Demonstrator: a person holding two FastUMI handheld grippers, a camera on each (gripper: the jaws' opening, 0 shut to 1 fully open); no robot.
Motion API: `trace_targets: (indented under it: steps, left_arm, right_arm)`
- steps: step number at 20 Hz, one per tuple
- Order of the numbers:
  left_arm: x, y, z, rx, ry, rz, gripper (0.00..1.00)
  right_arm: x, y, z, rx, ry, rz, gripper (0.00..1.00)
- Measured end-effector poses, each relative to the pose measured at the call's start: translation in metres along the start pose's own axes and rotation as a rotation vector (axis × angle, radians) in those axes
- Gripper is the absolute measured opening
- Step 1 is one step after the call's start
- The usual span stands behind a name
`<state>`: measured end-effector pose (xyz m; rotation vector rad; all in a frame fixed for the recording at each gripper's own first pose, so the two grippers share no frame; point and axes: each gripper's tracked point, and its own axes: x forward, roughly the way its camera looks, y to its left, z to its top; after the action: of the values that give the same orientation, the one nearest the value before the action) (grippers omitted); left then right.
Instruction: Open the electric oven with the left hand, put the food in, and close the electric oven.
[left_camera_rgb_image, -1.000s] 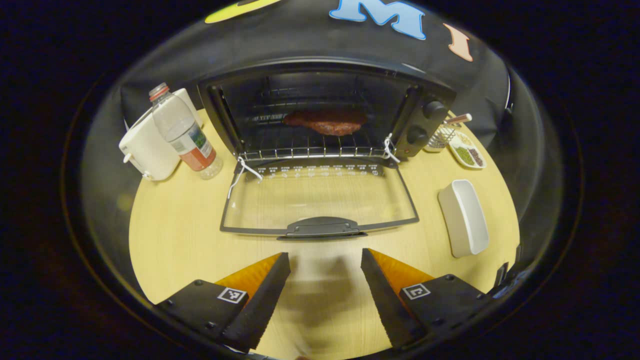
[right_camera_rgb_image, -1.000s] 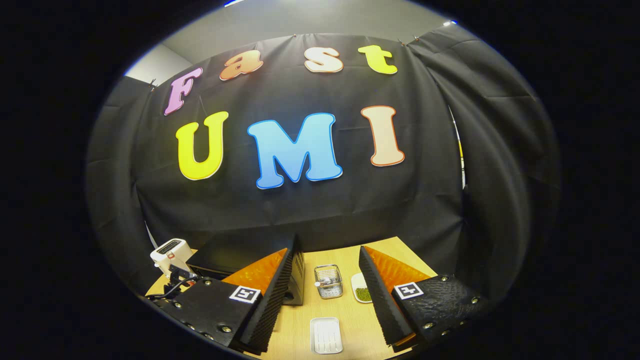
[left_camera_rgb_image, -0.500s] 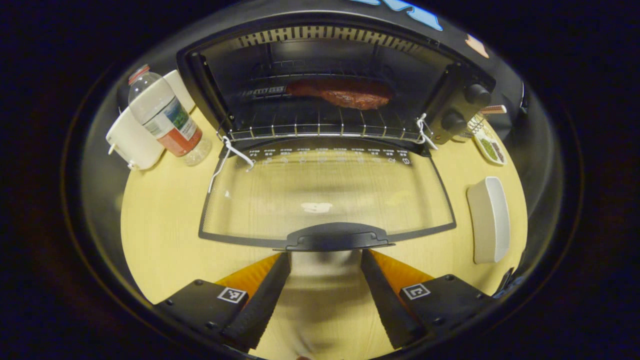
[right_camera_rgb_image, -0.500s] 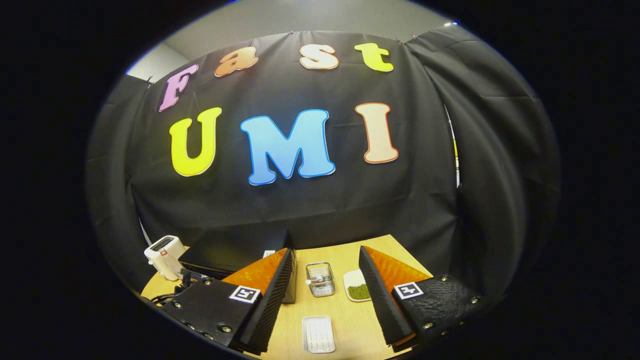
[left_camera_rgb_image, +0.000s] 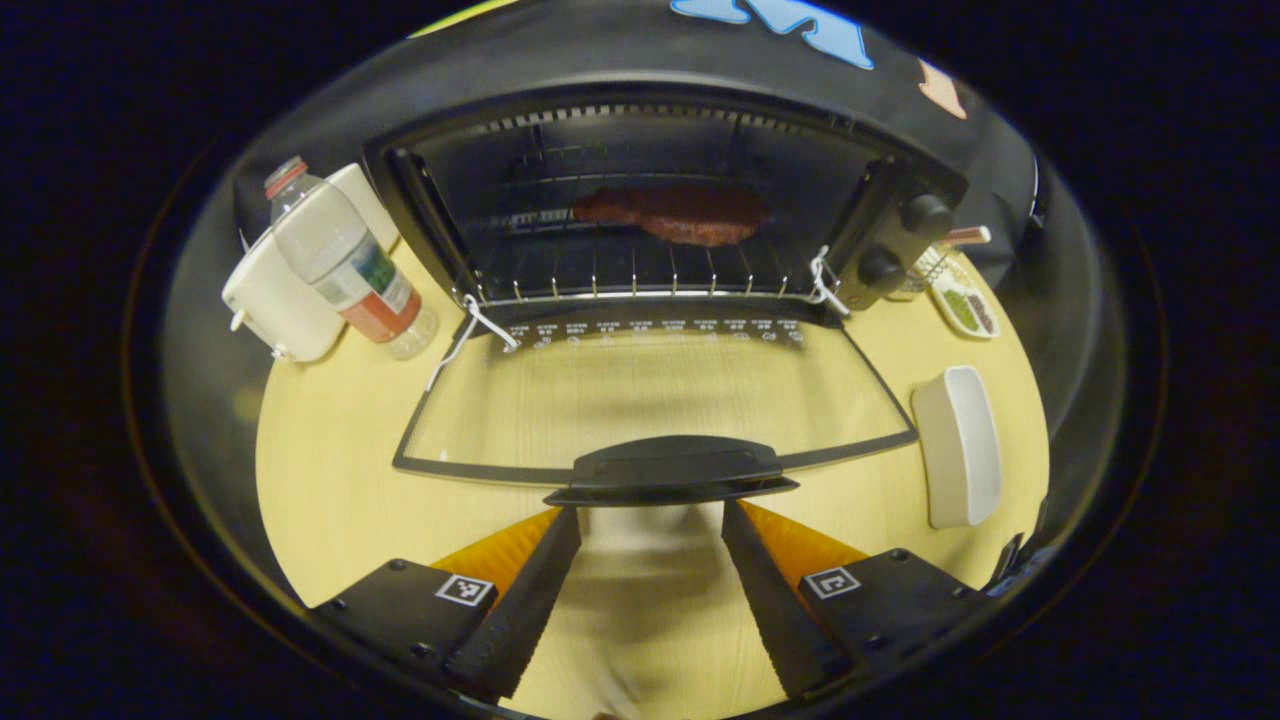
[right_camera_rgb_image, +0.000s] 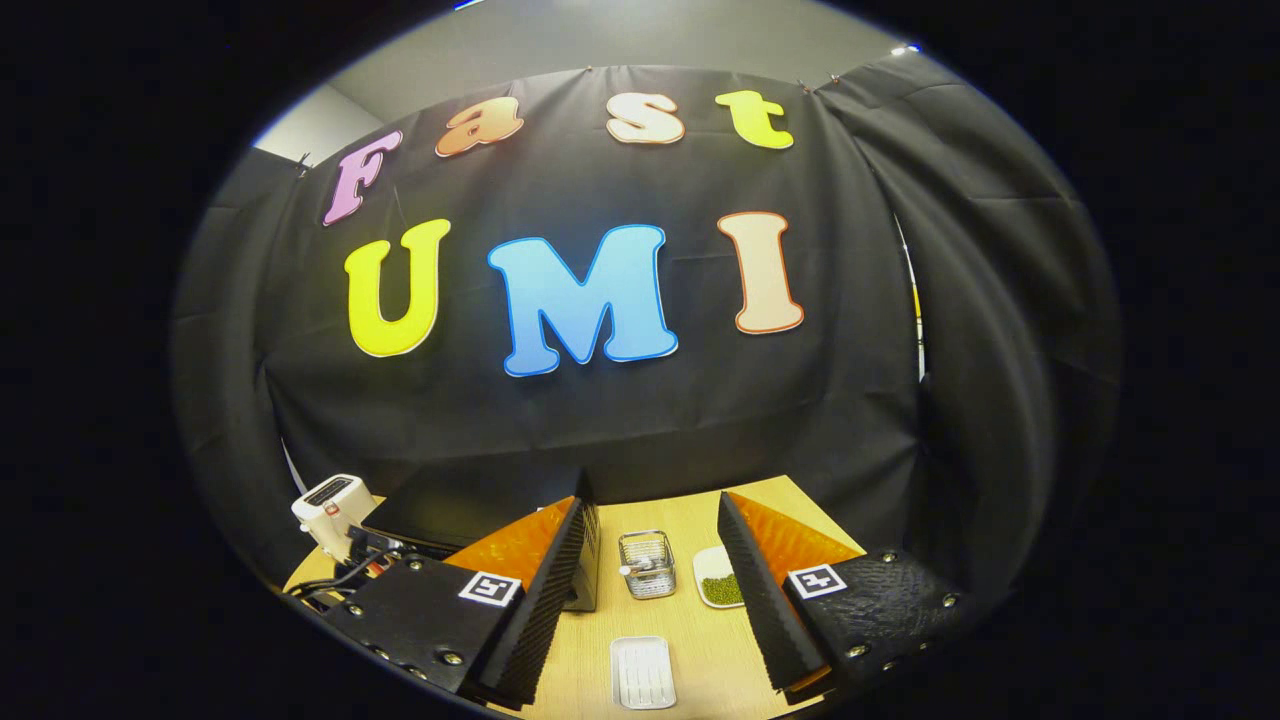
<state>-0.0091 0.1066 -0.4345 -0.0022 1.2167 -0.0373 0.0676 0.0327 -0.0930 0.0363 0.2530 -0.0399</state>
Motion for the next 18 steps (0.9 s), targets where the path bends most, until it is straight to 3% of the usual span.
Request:
trace_targets:
  steps: [8,18]
  left_arm:
    - [-0.033,-0.002,0.028,-0.006,-0.099,-0.025,0.97]
    - [-0.043,-0.006,0.049,-0.001,-0.146,-0.021,1.0]
  right_arm:
    - [0.006,0.018,0.005,-0.006,-0.008,0.039,0.82]
    - [0.003,0.003,0.002,0.006,0.002,0.018,0.82]
